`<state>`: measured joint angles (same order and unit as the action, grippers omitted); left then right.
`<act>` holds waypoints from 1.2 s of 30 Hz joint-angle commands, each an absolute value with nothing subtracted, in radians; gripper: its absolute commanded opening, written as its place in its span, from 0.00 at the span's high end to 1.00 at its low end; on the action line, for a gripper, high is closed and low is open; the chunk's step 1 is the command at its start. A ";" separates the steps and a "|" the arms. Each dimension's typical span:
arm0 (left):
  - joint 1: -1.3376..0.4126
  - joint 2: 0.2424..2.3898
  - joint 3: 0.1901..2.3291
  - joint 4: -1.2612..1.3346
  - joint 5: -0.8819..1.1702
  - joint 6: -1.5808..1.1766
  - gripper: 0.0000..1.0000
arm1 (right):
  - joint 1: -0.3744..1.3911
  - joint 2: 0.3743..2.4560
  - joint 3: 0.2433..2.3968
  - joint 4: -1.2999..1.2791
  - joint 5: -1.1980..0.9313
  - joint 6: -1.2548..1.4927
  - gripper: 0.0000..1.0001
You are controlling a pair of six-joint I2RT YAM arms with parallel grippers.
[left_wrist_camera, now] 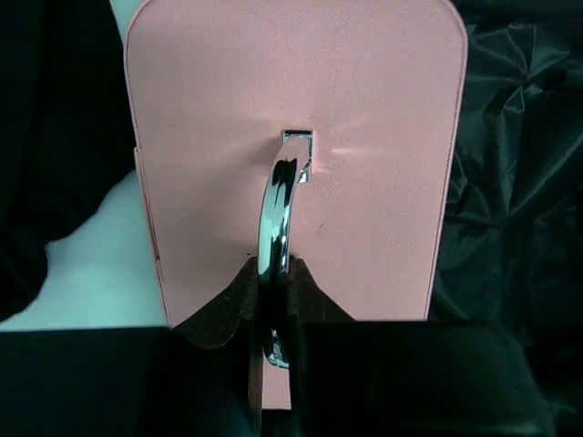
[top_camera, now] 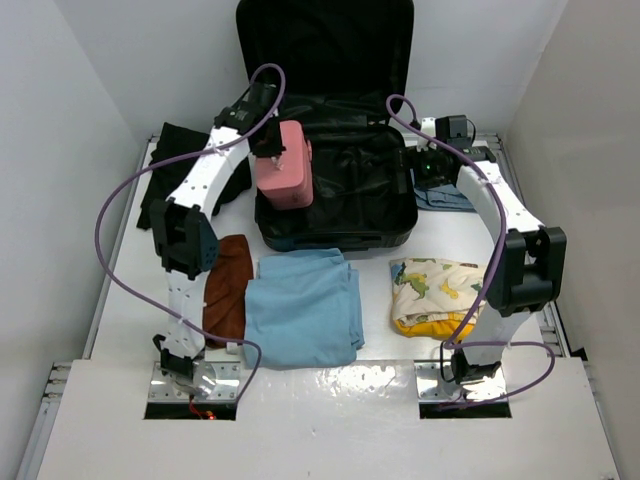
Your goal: Pack the luggage
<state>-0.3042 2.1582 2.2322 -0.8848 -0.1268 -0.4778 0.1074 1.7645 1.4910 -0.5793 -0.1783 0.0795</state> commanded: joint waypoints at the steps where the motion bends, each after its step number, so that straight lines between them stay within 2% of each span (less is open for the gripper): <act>1: -0.336 2.160 2.299 -0.805 -0.219 -0.398 0.90 | 0.107 1.764 1.529 -0.568 -0.166 0.084 0.03; 2: -0.378 2.160 2.313 -0.805 -0.330 -0.375 0.89 | 0.109 1.763 1.531 -0.568 -0.166 0.087 0.03; 3: -0.402 2.169 2.322 -0.796 -0.383 -0.347 0.81 | 0.112 1.764 1.529 -0.569 -0.164 0.087 0.03; 4: -0.423 2.169 2.322 -0.796 -0.434 -0.324 0.77 | 0.109 1.763 1.529 -0.569 -0.167 0.087 0.03; 8: -0.521 2.196 2.309 -0.773 -0.676 -0.227 0.67 | 0.112 1.766 1.534 -0.568 -0.166 0.089 0.03; 11: -0.541 2.207 2.298 -0.773 -0.713 -0.195 0.53 | 0.109 1.766 1.531 -0.571 -0.166 0.087 0.03; 13: -0.551 2.207 2.298 -0.764 -0.683 -0.184 0.38 | 0.112 1.761 1.526 -0.572 -0.166 0.086 0.03; 16: -0.551 2.186 2.279 -0.743 -0.649 -0.173 0.30 | 0.109 1.756 1.520 -0.574 -0.167 0.086 0.03; 21: -0.551 2.131 2.279 -0.709 -0.574 -0.173 0.27 | 0.109 1.753 1.522 -0.568 -0.173 0.086 0.03; 25: -0.470 1.988 2.185 -0.600 -0.309 -0.215 0.22 | 0.112 1.749 1.532 -0.571 -0.192 0.080 0.03; 31: -0.362 1.766 2.039 -0.436 -0.238 -0.247 0.18 | 0.109 1.668 1.474 -0.584 -0.244 0.020 0.13; 32: -0.327 1.750 2.013 -0.445 -0.218 -0.247 0.18 | 0.100 1.657 1.459 -0.603 -0.302 -0.039 0.19; 36: -0.198 1.671 1.892 -0.492 -0.126 -0.270 0.15 | 0.118 1.458 1.304 -0.655 -0.483 -0.208 0.25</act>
